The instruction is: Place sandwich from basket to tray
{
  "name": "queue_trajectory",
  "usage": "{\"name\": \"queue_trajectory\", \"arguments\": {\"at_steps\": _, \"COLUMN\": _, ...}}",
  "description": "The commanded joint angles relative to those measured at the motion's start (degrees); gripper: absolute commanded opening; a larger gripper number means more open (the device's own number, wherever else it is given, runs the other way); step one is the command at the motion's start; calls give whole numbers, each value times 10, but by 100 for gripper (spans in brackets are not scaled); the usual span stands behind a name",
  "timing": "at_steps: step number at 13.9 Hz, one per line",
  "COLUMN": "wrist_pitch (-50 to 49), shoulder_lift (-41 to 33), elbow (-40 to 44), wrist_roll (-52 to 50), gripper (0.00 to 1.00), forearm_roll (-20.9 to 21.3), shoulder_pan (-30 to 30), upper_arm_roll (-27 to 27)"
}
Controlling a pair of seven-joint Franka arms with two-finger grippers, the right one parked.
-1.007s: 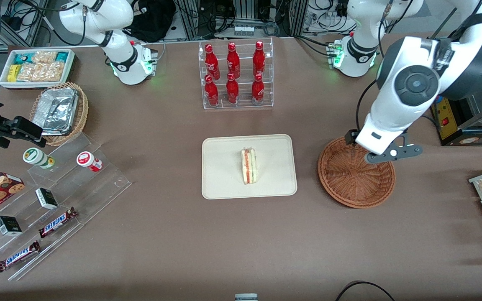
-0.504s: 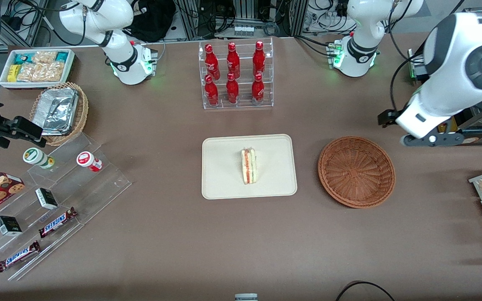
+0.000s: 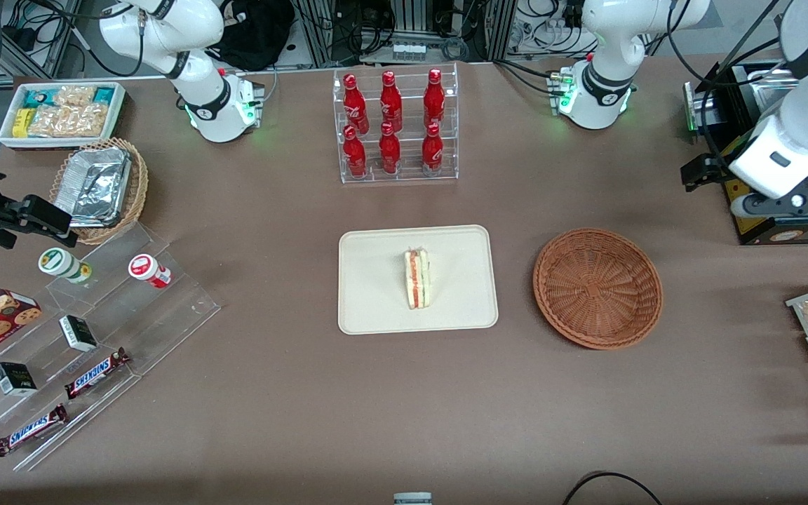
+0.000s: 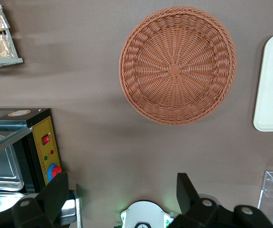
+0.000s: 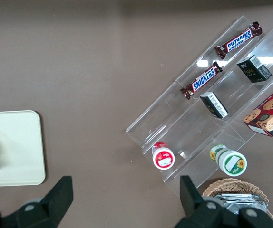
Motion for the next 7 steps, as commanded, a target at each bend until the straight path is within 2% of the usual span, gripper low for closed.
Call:
{"name": "queue_trajectory", "arguments": {"at_steps": 1, "wrist_pitch": -17, "shoulder_lift": -3, "elbow": 17, "wrist_roll": 34, "gripper": 100, "forearm_roll": -23, "shoulder_pan": -3, "upper_arm_roll": 19}}
{"name": "queue_trajectory", "arguments": {"at_steps": 3, "wrist_pitch": -13, "shoulder_lift": -3, "elbow": 19, "wrist_roll": 36, "gripper": 100, "forearm_roll": -70, "shoulder_pan": -3, "upper_arm_roll": 31}}
{"name": "queue_trajectory", "arguments": {"at_steps": 7, "wrist_pitch": -2, "shoulder_lift": 1, "elbow": 31, "wrist_roll": 36, "gripper": 100, "forearm_roll": -72, "shoulder_pan": -3, "upper_arm_roll": 33}}
